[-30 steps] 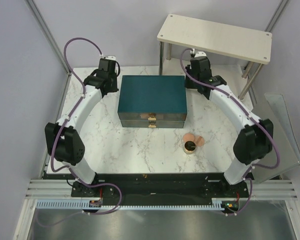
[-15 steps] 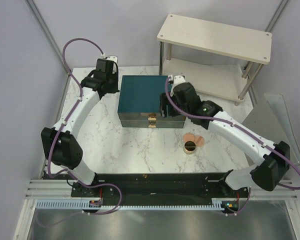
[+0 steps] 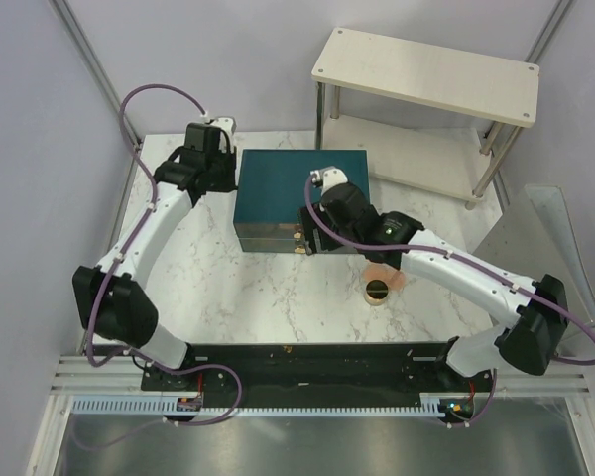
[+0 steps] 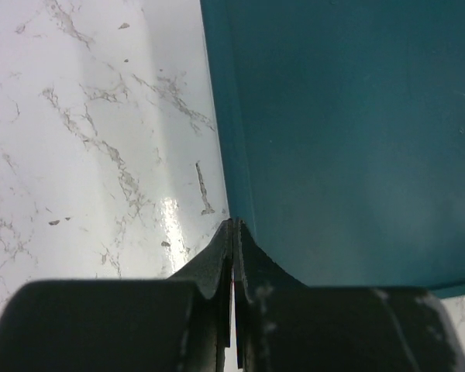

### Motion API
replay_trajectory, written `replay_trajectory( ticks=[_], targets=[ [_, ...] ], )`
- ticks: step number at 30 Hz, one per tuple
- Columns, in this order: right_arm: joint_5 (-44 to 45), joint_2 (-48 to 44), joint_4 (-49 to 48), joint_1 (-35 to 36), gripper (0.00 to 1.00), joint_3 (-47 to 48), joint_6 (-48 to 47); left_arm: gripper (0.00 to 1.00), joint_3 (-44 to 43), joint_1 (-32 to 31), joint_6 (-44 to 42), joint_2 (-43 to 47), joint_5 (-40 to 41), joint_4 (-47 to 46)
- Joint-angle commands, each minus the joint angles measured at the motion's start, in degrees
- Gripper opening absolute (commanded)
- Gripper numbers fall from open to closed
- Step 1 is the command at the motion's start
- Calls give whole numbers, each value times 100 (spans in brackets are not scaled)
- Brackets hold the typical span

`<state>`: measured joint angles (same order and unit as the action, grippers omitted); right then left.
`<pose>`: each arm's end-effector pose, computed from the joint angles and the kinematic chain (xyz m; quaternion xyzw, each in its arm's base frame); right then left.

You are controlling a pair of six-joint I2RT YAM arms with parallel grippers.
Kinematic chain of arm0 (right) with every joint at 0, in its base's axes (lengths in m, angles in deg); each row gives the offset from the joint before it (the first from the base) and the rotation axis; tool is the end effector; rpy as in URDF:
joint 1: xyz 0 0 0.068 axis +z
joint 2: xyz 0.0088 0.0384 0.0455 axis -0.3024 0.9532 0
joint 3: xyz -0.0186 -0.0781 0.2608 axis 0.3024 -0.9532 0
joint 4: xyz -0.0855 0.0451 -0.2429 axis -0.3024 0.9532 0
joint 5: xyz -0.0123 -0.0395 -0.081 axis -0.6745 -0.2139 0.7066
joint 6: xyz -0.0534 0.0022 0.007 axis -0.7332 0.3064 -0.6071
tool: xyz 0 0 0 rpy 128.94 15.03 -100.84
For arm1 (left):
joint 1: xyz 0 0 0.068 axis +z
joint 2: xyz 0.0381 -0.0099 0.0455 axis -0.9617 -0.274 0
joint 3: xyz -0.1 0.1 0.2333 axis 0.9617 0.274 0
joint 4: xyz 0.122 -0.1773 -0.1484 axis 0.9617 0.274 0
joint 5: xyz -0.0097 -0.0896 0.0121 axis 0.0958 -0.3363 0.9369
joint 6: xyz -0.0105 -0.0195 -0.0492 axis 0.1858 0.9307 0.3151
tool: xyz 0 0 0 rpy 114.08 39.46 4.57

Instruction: Organize the makeup

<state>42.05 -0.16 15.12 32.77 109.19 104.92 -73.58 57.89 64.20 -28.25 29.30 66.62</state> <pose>0.2044 0.2360 0.3196 -0.1740 0.8887 0.1775 0.3852 0.3388 -0.0961 0.3453 0.0601 0.9103 -0.0542 0.4059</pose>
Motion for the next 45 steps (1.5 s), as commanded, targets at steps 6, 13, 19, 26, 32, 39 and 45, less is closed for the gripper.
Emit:
replay_trajectory(
  ticks=[6,13,19,26,32,39,45],
  targets=[
    [-145,1380,-137,-1019,41,2460,-314,15,1878,-23,972,2361,-1299,-993],
    [-990,2436,-49,-1609,1,3314,-384,71,3934,-67,1887,4015,-1915,-1583],
    [-1368,2700,-66,-1741,0,3104,-455,99,4455,-146,1985,4280,-2021,-1452],
    [-1561,2639,-224,-1846,0,2595,-464,99,4736,-1213,2072,4324,-1540,-1425],
    [-1737,2691,-347,-1899,0,2436,-402,99,4842,-3069,2502,3727,-18,-1556],
    [-1782,2797,-391,-1908,0,2357,-393,99,4720,-3941,2697,2822,1105,-2057],
    [-1808,2815,-444,-1908,0,2216,-367,99,4631,-4487,2846,2399,1354,-2399]
  ],
)
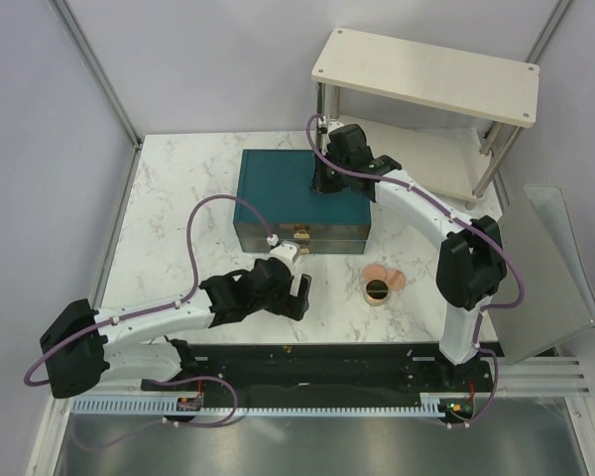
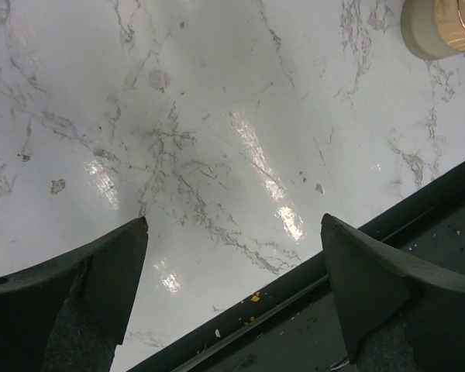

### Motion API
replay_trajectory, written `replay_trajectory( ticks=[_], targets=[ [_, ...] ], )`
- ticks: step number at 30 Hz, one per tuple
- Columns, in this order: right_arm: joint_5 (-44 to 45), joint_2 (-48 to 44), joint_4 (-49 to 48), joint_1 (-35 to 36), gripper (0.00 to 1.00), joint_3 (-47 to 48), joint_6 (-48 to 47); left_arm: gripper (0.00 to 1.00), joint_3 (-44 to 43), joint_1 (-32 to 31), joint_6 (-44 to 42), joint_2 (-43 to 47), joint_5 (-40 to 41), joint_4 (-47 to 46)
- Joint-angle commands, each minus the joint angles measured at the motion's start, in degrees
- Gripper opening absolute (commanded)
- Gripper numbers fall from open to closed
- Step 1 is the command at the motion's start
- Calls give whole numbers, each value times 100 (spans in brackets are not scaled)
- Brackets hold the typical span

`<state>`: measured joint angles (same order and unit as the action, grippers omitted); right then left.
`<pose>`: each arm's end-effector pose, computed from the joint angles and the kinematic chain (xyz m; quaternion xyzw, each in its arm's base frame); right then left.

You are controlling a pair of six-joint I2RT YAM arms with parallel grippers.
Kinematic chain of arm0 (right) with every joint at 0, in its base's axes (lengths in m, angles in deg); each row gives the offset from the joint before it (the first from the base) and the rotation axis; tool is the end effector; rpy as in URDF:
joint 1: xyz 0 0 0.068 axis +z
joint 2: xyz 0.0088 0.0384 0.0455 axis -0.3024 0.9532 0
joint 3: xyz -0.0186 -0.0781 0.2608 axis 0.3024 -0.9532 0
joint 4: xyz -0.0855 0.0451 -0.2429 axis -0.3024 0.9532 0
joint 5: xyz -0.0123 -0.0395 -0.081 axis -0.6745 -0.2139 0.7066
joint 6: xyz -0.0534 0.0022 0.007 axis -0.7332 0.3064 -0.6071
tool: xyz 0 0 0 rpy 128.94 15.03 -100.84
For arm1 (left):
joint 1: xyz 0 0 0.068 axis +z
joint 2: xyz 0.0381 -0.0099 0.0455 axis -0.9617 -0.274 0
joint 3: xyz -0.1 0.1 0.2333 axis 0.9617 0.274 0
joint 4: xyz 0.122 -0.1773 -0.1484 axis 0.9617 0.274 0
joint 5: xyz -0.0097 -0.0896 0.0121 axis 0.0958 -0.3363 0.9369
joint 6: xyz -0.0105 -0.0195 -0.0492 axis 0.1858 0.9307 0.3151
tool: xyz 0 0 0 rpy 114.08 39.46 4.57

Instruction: Organize the makeup

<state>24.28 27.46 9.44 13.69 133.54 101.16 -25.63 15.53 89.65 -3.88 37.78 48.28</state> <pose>0.3752 0.2329 0.2982 -0.1187 0.8910 0.2332 0.3711 0.1269 -0.1933 0.2128 0.1711 0.9101 -0.1915 0.3252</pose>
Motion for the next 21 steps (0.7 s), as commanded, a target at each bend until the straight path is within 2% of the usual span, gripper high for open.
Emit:
replay_trajectory(
  ticks=[1,7,15,18,21],
  targets=[
    [-22,52,124,-9,0,-236,0,99,-129,-295,345,5,524,-741],
    [-40,34,107,0,0,-324,27,100,231,-305,635,559,796,-927],
    [-57,87,80,-9,0,-254,36,99,1056,-287,2313,1534,1411,-882],
    [-57,87,89,-9,0,-263,44,99,1505,-234,2499,2000,1359,-1304],
    [-57,96,89,-9,0,-280,36,99,1585,-217,2438,2054,1394,-1349]
  ],
)
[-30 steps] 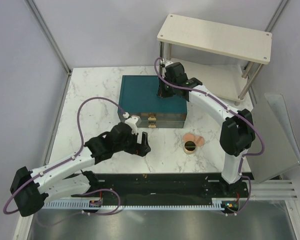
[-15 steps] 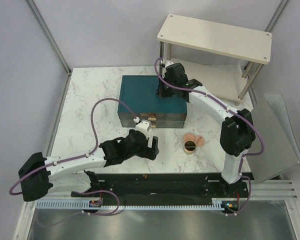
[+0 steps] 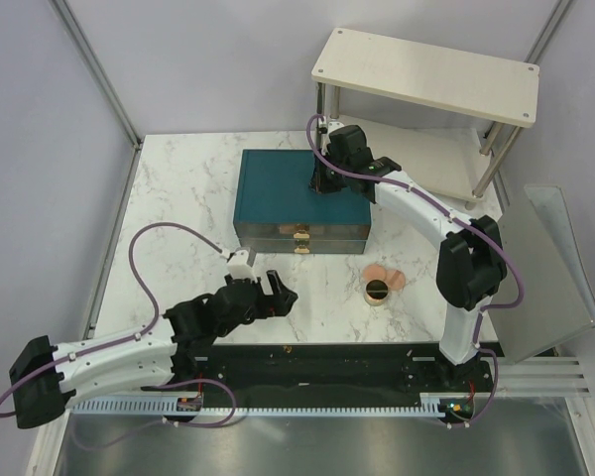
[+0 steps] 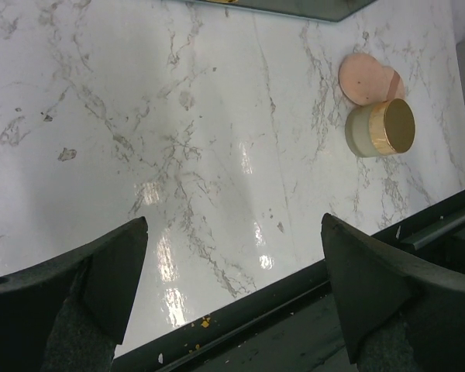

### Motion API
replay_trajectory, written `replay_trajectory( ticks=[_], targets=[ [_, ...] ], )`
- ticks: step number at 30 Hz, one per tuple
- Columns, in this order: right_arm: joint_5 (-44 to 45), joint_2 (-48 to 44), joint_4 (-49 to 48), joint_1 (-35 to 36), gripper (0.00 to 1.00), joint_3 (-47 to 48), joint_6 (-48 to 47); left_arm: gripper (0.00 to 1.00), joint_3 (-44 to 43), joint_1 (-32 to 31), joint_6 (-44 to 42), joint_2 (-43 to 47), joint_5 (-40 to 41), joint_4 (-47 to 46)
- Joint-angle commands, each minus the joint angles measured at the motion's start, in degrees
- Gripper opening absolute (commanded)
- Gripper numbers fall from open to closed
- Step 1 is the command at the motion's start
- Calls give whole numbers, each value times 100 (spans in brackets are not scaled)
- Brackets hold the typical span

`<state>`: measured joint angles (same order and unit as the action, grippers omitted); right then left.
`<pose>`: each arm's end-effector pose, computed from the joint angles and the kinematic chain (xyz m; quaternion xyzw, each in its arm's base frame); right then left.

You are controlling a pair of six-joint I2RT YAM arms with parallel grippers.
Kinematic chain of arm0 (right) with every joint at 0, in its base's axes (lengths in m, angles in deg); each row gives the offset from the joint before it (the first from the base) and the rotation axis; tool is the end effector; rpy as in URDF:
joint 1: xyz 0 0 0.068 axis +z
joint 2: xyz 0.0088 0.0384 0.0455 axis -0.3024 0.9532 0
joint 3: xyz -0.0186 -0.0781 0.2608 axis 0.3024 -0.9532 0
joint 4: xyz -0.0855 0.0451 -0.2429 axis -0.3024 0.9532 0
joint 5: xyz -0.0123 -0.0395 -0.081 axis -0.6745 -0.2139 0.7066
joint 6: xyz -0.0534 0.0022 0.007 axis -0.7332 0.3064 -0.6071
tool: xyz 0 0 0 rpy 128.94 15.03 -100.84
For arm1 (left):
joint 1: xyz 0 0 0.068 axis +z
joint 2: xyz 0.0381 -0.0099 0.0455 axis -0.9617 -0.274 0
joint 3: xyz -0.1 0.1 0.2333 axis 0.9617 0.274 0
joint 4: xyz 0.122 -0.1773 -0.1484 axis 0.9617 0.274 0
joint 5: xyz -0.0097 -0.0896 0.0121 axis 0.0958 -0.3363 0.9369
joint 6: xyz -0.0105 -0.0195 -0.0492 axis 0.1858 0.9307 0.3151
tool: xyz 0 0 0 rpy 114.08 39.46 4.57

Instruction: Organize the makeup

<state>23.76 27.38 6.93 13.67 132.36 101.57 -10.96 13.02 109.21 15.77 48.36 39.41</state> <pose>0.3762 0.2337 0.2957 -0.1174 0.8855 0.2425 0.3785 0.0971 -0.1474 0.2052 -0.0254 0.8670 -0.2943 0.4013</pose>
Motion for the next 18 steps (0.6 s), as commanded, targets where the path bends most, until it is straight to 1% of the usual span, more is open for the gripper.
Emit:
replay_trajectory(
  ticks=[1,3,4,5,8,10,13,16,18],
  targets=[
    [-5,96,340,-7,1,-171,-6,99,92,35,394,45,327,-470],
    [-14,96,332,-7,1,-171,-6,99,-100,43,201,-323,249,-462],
    [-14,96,332,-7,1,-180,3,99,-206,43,-26,-516,213,-418],
    [-14,105,340,2,1,-180,-6,99,-450,43,-124,-875,91,-365],
    [-14,113,340,-7,2,-180,3,99,-803,43,-467,-1569,20,-330],
    [-5,113,332,-7,2,-180,3,98,-953,43,-669,-1800,63,-408],
    [-5,105,332,-7,2,-206,3,95,-1076,43,-968,-2108,274,-584],
    [4,131,340,-7,3,-206,3,95,-1147,43,-1319,-2319,485,-821],
    [-5,166,340,-7,3,-198,12,95,-1156,43,-1582,-2503,626,-1145]
  ],
)
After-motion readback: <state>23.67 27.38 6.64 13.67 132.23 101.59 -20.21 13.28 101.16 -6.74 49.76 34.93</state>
